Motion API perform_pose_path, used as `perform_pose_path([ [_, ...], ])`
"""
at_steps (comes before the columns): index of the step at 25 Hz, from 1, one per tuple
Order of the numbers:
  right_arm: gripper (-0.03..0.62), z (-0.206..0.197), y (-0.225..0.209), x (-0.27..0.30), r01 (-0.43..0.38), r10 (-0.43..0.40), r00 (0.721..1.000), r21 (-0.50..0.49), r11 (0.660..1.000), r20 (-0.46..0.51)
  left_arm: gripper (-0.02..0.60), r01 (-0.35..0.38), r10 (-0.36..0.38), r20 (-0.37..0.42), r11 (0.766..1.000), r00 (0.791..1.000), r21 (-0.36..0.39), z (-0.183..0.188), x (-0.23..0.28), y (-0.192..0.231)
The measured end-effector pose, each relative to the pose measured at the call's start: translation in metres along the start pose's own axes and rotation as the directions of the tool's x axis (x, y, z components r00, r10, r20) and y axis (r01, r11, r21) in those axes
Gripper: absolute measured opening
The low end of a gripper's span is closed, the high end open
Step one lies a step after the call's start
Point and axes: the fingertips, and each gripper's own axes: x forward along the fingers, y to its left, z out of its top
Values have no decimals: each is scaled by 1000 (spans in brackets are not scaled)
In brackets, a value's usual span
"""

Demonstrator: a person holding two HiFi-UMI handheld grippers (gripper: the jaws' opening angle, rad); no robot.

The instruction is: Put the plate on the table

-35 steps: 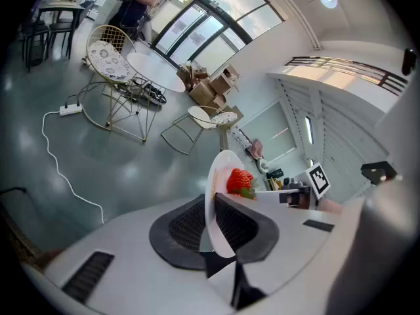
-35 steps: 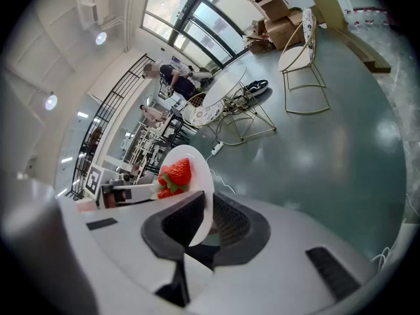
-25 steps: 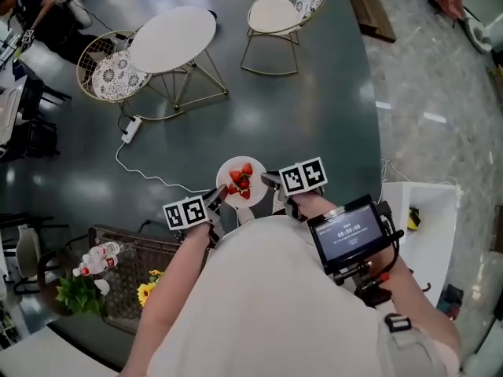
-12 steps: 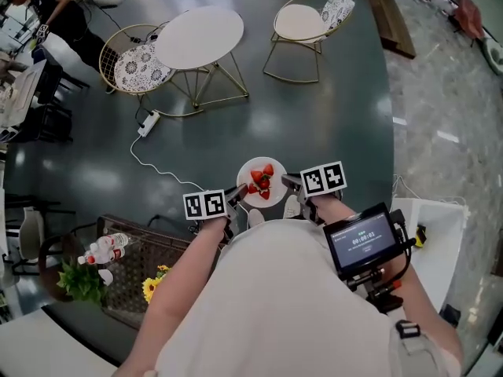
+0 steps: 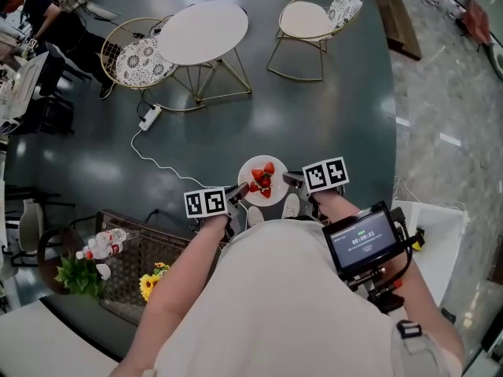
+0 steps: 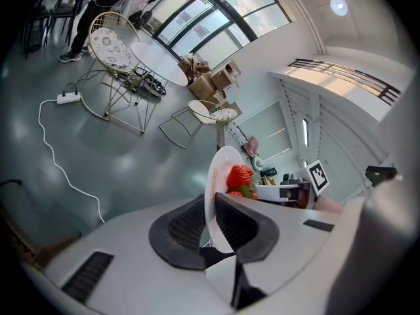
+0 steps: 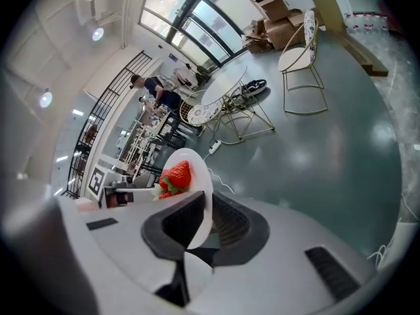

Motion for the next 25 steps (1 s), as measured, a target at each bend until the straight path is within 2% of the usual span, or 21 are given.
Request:
perform_pose_path([
  [25, 32, 0, -1, 6, -25, 25, 1000, 5, 1000, 0, 25, -7, 7, 4, 1000, 1000, -7, 1, 1, 5],
])
